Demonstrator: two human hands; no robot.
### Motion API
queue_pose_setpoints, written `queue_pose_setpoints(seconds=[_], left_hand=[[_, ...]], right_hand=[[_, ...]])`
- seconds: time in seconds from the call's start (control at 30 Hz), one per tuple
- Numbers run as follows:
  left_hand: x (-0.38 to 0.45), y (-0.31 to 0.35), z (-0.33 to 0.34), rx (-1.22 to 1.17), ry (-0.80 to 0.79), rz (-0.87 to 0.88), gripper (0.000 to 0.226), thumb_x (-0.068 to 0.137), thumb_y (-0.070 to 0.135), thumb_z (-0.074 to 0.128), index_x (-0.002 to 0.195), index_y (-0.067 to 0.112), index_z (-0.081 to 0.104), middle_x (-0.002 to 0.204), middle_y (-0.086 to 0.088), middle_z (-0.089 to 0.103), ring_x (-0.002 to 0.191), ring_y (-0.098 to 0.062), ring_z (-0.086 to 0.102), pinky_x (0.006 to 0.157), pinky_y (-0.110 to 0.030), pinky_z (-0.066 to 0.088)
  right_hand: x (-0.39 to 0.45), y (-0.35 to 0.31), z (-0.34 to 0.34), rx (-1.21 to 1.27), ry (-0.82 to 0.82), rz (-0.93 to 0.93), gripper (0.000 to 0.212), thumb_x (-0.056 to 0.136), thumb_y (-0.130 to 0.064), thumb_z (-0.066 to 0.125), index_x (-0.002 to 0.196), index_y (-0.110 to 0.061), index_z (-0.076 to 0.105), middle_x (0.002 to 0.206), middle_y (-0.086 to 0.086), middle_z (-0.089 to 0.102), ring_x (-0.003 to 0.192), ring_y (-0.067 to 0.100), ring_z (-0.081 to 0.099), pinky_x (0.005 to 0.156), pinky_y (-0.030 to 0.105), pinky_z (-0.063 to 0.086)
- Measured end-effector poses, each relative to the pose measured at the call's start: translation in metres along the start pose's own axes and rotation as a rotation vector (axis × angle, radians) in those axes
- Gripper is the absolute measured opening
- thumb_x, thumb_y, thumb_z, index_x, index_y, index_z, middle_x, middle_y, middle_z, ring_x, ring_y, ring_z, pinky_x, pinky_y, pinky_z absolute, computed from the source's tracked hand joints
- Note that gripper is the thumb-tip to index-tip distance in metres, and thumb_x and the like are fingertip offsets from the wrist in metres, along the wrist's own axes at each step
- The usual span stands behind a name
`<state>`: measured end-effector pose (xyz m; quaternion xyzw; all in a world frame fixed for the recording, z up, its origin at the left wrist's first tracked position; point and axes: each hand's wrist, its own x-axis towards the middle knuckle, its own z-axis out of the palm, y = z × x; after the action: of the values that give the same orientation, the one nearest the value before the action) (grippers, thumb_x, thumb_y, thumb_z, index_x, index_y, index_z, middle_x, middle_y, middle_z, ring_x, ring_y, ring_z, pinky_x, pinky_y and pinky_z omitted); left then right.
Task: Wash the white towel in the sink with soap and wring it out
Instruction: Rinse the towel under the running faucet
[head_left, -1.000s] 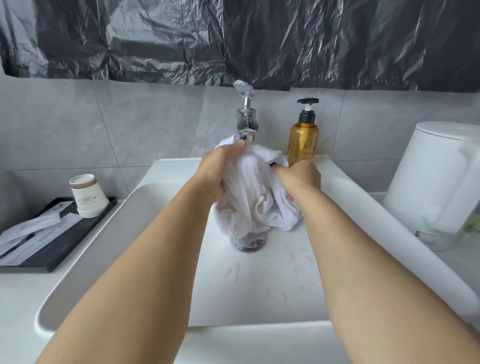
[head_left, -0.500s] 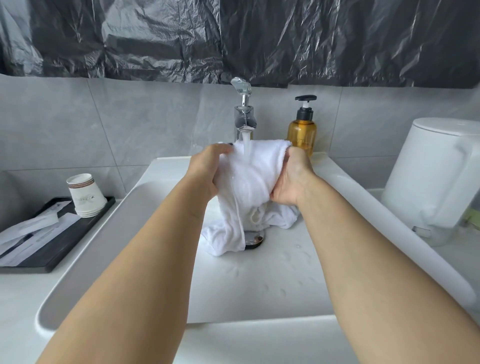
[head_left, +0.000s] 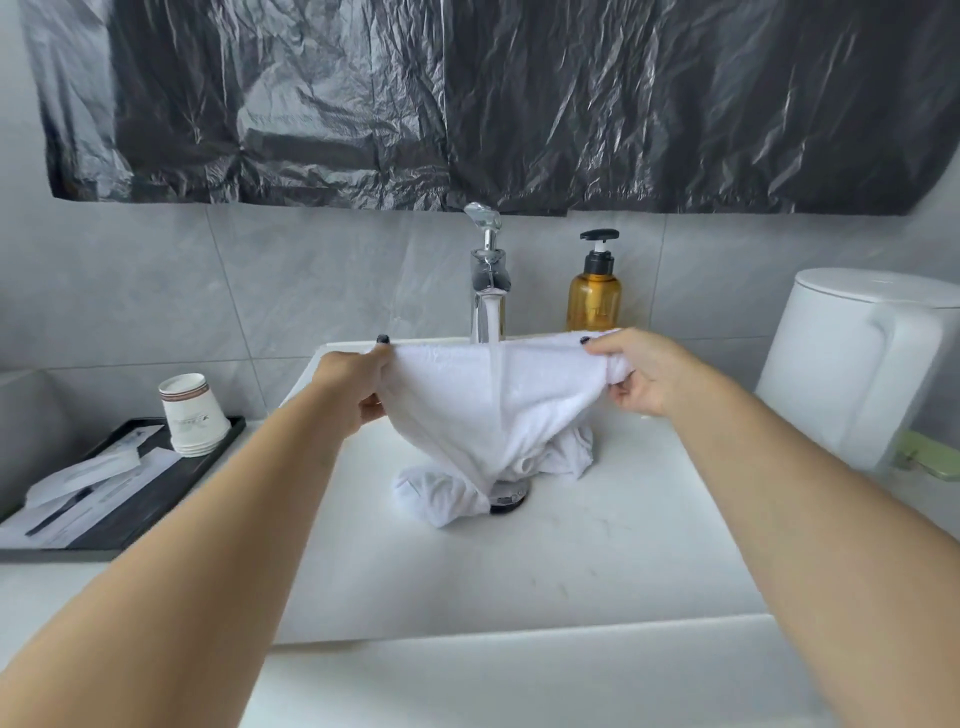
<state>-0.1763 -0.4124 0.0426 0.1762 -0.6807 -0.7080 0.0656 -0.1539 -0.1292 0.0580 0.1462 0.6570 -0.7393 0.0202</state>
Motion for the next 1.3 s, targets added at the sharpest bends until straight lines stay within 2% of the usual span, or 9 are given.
queue_pose_setpoints(seconds=[0.17,0.3,0.6,0.7,0.87,1.0,1.07,1.17,1.3], left_hand=[[-0.010,0.022,-0.021,-0.084,-0.008,0.018,0.024,0.088,0.031,0.076,0.092,0.013,0.061,0.091,-0.003,0.067,0.074,-0.016,0.065,0.058,-0.029,0.052],[-0.016,0.050,-0.034,-0.163,0.031,0.101,0.021,0.091,0.029,0.072,0.099,0.013,0.061,0.090,-0.004,0.065,0.072,-0.017,0.063,0.062,-0.031,0.052],[-0.037,0.090,-0.054,-0.116,0.068,0.218,0.013,0.098,0.016,0.059,0.086,0.013,0.055,0.084,-0.006,0.060,0.071,-0.019,0.059,0.066,-0.034,0.050],[-0.045,0.110,-0.060,-0.187,0.033,0.274,0.006,0.096,0.015,0.063,0.098,0.009,0.060,0.084,-0.005,0.062,0.074,-0.019,0.062,0.066,-0.035,0.051],[-0.057,0.137,-0.064,-0.248,-0.017,0.386,0.005,0.094,0.010,0.064,0.089,0.012,0.063,0.087,-0.004,0.065,0.078,-0.018,0.063,0.070,-0.033,0.052],[-0.063,0.136,-0.072,-0.308,-0.054,0.369,0.027,0.082,0.014,0.074,0.106,0.005,0.067,0.092,-0.005,0.068,0.081,-0.021,0.065,0.077,-0.032,0.051],[-0.064,0.129,-0.076,-0.253,-0.083,0.255,0.041,0.075,0.019,0.078,0.112,0.006,0.067,0.098,-0.006,0.071,0.087,-0.023,0.067,0.084,-0.036,0.054],[-0.070,0.102,-0.072,-0.020,-0.201,0.024,0.018,0.088,0.024,0.071,0.099,0.010,0.066,0.087,-0.008,0.068,0.082,-0.024,0.063,0.083,-0.042,0.054],[-0.065,0.051,-0.072,0.157,-0.203,-0.075,0.009,0.100,0.018,0.057,0.096,0.012,0.063,0.079,-0.008,0.065,0.063,-0.022,0.063,0.053,-0.031,0.057]], right_hand=[[-0.018,-0.035,-0.027,-0.137,0.084,-0.159,0.018,0.079,-0.009,0.078,0.086,-0.015,0.063,0.081,0.000,0.066,0.069,0.013,0.060,0.059,0.024,0.042],[-0.037,-0.066,-0.046,-0.236,0.131,-0.278,0.016,0.081,-0.011,0.078,0.083,-0.014,0.062,0.079,0.003,0.063,0.061,0.012,0.056,0.044,0.019,0.040],[-0.047,-0.100,-0.048,-0.246,0.153,-0.440,0.018,0.098,-0.015,0.057,0.112,-0.004,0.059,0.106,0.013,0.062,0.091,0.026,0.061,0.077,0.040,0.052],[-0.050,-0.115,-0.042,-0.473,0.257,-0.575,0.010,0.098,-0.024,0.054,0.095,-0.014,0.054,0.094,0.009,0.051,0.081,0.023,0.047,0.061,0.031,0.036],[-0.065,-0.144,-0.043,-0.683,0.271,-0.665,0.049,0.091,-0.026,0.063,0.061,-0.021,0.026,0.064,0.002,0.023,0.061,0.018,0.023,0.055,0.032,0.014],[-0.073,-0.163,-0.043,-0.535,0.335,-0.618,0.036,0.082,-0.039,0.076,0.089,-0.006,0.062,0.085,0.008,0.061,0.078,0.024,0.058,0.073,0.033,0.049],[-0.072,-0.166,-0.041,-0.359,0.250,-0.523,0.047,0.082,-0.034,0.079,0.109,0.001,0.064,0.104,0.011,0.068,0.091,0.024,0.066,0.086,0.037,0.055],[-0.076,-0.149,-0.035,-0.250,0.011,-0.395,0.030,0.091,-0.011,0.067,0.117,0.003,0.061,0.106,0.014,0.069,0.085,0.021,0.069,0.075,0.038,0.057],[-0.075,-0.098,-0.039,-0.371,-0.256,-0.255,0.025,0.096,0.003,0.054,0.121,0.001,0.059,0.119,0.017,0.068,0.107,0.027,0.068,0.084,0.040,0.058]])
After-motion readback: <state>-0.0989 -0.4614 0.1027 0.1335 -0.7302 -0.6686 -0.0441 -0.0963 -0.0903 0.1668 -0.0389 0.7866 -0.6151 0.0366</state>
